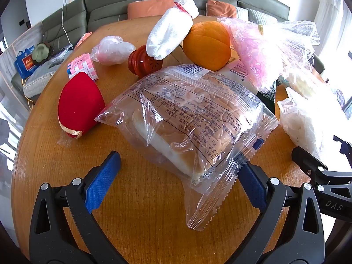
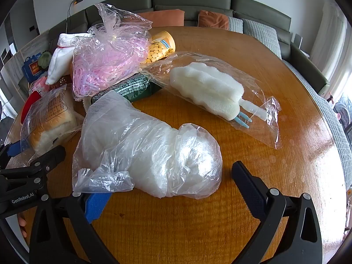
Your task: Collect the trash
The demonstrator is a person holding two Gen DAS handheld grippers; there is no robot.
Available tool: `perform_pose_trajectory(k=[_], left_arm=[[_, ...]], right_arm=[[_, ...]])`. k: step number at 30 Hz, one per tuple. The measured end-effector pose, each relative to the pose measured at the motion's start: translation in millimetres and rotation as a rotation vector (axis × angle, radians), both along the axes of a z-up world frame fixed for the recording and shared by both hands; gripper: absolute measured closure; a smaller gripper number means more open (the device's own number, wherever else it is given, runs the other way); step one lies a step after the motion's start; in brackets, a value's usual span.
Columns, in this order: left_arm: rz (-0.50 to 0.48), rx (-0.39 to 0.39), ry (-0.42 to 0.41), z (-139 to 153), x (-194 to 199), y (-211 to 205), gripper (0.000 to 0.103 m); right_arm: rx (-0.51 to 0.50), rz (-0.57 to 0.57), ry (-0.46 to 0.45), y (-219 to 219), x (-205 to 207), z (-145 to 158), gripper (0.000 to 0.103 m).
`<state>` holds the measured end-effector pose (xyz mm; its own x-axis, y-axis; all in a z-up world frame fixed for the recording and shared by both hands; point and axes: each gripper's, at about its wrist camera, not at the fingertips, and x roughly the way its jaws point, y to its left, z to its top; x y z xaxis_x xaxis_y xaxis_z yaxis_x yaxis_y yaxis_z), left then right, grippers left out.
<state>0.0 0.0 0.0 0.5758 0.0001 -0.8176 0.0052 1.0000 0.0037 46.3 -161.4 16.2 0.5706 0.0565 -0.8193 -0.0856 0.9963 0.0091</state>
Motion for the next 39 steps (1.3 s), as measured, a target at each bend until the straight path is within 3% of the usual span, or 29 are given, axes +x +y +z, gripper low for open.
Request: perform_pose_trajectory(k=[39], left_arm=[[0.000, 0.000, 0.000, 0.0, 0.0, 0.0, 0.006]], right_arm=[[0.000, 0.000, 0.000, -0.2, 0.0, 0.1, 0.002]])
